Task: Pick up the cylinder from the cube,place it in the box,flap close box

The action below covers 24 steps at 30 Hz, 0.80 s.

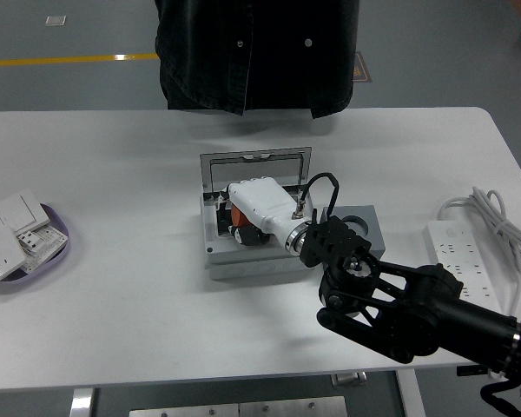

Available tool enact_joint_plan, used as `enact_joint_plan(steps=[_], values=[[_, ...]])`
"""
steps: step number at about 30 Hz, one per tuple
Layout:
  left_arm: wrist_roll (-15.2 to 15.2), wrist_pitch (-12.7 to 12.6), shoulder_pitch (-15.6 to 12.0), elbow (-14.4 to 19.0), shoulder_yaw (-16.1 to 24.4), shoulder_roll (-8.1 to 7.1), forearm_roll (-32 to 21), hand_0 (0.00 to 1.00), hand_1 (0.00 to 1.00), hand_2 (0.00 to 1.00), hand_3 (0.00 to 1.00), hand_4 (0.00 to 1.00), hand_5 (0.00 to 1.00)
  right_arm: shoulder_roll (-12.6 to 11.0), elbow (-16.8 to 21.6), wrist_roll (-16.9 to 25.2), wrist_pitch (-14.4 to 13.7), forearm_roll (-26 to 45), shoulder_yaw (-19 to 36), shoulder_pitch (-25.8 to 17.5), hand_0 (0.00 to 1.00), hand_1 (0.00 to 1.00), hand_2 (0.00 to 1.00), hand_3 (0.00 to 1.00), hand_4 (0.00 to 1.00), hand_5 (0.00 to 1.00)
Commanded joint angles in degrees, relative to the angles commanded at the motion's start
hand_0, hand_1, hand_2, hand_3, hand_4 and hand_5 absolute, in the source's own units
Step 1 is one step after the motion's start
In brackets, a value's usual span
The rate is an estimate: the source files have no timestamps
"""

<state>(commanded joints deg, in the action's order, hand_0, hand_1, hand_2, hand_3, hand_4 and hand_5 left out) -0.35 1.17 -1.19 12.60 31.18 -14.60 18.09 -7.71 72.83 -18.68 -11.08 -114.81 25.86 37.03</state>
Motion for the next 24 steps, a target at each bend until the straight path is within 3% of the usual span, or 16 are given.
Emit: enact_joint_plan(steps=[1, 2, 7, 8, 19, 24], values=[[0.0, 0.0, 0.0, 0.0, 0.0, 0.00, 0.0, 0.597, 0.638, 0.644, 0.678, 0.803, 0.243, 0.0, -0.1, -0.1, 0.2, 0.0, 0.1, 0.0, 0.268, 0.323, 0.388, 0.430, 0.160, 0.002], [0.0, 0.0, 0.0, 0.0, 0.0, 0.00, 0.0, 0.598, 0.638, 0.644, 0.677, 0.802, 0.243, 0.0, -0.1, -0.1, 0.2, 0.0, 0.1, 0.0, 0.738, 0.645, 0.629, 0.659, 0.553, 0.227], [0.0, 0.0, 0.0, 0.0, 0.0, 0.01, 0.0, 0.598, 0.638, 0.644, 0.677, 0.802, 0.243, -0.1, -0.2, -0.1, 0.0, 0.0, 0.4, -0.2, 0.738, 0.645, 0.629, 0.659, 0.553, 0.227], [0.0, 0.0, 0.0, 0.0, 0.0, 0.02, 0.0, 0.598, 0.638, 0.644, 0.677, 0.802, 0.244, -0.1, -0.2, -0.1, -0.1, 0.0, 0.5, -0.2, 0.832, 0.691, 0.680, 0.680, 0.694, 0.368], [0.1, 0.0, -0.2, 0.0, 0.2, 0.11, 0.2, 0.598, 0.638, 0.644, 0.676, 0.800, 0.242, -1.1, 1.9, 0.8, -0.7, 3.7, 2.4, -1.1, 0.832, 0.695, 0.684, 0.688, 0.726, 0.360], [0.1, 0.0, -0.3, 0.2, 0.7, 0.28, 0.8, 0.598, 0.637, 0.643, 0.673, 0.796, 0.241, -4.4, 6.8, 1.1, -0.1, 10.8, 5.6, -3.8, 0.832, 0.689, 0.682, 0.690, 0.740, 0.359]])
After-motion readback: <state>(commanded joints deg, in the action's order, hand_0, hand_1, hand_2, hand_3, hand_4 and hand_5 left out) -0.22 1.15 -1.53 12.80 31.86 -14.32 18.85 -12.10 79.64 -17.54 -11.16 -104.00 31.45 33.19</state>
